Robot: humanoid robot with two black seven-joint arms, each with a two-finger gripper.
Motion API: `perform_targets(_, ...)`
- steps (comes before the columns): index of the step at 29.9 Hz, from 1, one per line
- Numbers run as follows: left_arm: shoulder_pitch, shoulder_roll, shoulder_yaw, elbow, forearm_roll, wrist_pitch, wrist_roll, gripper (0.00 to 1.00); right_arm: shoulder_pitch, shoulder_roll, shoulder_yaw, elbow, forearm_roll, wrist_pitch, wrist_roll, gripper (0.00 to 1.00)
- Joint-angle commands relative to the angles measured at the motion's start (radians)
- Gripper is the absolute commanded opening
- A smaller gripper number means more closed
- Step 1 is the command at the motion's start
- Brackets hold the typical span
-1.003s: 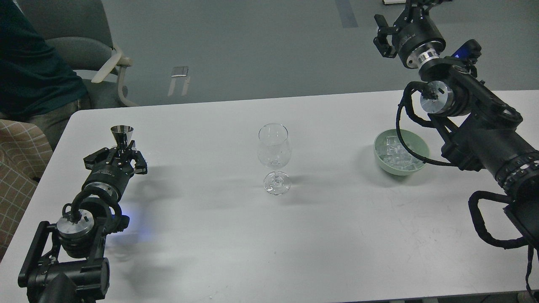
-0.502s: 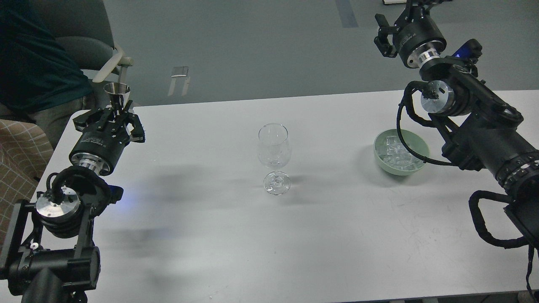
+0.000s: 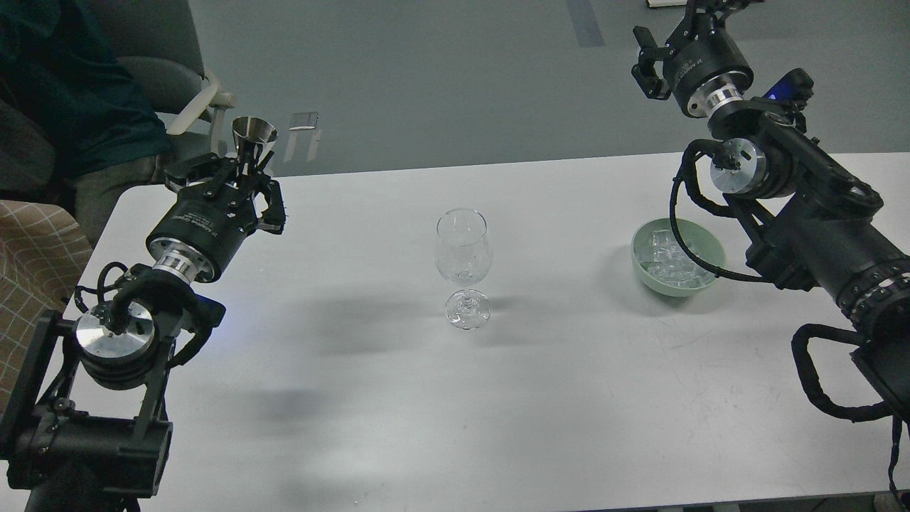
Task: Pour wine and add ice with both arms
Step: 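Lift the jigger with the left gripper toward the wine glass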
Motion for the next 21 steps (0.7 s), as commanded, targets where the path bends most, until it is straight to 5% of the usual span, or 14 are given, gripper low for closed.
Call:
perform_targets(1,0.011,-0.012,0.043,-0.031,0.013,0.020,-0.002,0.00,-0.001,0.001,0.000,0.000,0.000,0.000,0.000,1.00)
perform_targets(21,0.024,-0.121,0.198,-0.081,0.198,0.061,-0.008,0.00,-0.002,0.001,-0.012,0.000,0.000,0.001,0.000,1.00)
